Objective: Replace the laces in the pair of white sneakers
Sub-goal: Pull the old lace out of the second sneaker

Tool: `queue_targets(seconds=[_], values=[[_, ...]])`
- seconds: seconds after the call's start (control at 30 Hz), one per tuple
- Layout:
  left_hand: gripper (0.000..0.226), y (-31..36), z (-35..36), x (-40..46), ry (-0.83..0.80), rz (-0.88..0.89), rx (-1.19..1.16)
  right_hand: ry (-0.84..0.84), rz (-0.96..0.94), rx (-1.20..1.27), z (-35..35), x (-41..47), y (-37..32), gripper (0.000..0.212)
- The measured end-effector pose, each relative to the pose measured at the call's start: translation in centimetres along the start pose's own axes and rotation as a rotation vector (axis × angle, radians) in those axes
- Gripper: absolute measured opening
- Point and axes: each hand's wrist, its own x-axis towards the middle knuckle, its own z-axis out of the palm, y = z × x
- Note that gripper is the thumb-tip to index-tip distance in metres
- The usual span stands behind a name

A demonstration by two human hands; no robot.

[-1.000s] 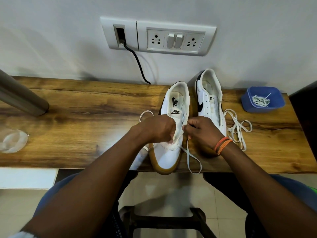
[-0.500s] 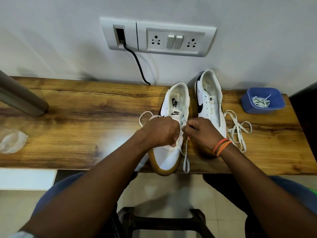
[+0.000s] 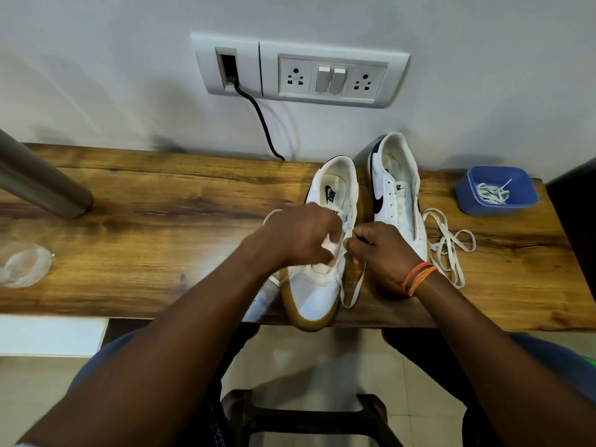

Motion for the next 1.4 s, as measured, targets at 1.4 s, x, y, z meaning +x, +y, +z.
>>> queue_targets(seconds=[1.4], values=[[0.026, -1.0, -0.3, -0.3, -0.013, -0.026, -0.062, -0.002, 0.012, -0.006, 0.2, 0.0, 0.2, 0.033]])
